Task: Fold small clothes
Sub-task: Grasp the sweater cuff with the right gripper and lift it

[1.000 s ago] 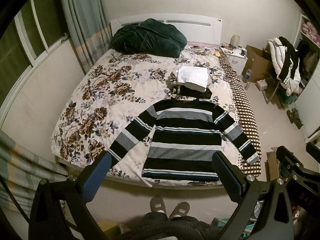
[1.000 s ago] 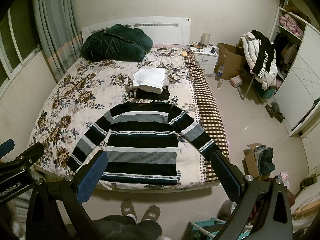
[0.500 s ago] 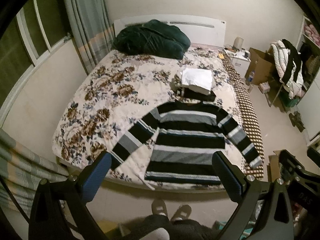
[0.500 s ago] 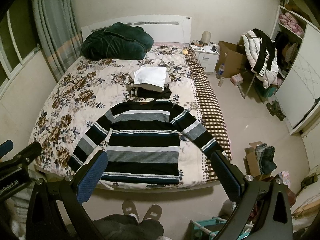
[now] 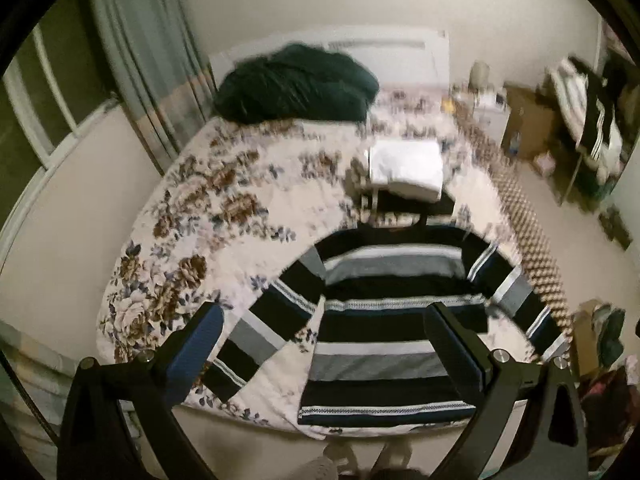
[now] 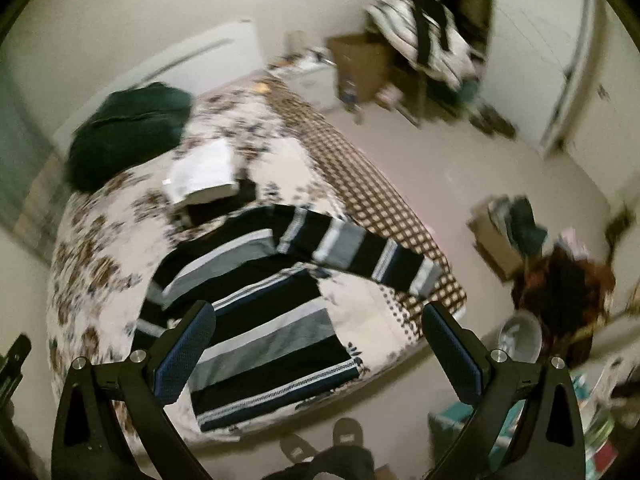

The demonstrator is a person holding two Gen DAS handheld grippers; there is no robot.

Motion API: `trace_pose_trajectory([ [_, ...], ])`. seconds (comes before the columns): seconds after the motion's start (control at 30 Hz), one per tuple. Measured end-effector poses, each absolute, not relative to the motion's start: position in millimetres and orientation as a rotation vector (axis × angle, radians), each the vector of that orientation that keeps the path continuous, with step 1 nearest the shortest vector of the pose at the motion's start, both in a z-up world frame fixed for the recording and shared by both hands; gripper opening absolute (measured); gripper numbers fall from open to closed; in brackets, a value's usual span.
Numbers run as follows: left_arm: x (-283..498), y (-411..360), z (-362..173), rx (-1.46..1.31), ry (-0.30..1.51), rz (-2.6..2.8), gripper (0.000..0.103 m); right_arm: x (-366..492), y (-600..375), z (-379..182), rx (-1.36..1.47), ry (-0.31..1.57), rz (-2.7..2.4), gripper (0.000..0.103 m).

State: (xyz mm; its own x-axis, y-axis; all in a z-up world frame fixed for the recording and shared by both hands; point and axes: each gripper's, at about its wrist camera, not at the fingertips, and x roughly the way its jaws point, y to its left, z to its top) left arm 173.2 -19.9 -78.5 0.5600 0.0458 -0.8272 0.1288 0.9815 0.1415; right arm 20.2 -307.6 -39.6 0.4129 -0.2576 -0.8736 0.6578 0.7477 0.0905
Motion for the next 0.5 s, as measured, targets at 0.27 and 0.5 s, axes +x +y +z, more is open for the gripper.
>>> trace_pose_trajectory([
  [0.27,225,-90,-186,0.269,1.132,-0.04,0.103,33,-436,-217,0.788,1.076,-0.759,0.103],
  [0.5,259,-154,-279,0.328,1.259,0.008,0.103,36,-545,-380,1.06,1.098,-0.876,0.103],
])
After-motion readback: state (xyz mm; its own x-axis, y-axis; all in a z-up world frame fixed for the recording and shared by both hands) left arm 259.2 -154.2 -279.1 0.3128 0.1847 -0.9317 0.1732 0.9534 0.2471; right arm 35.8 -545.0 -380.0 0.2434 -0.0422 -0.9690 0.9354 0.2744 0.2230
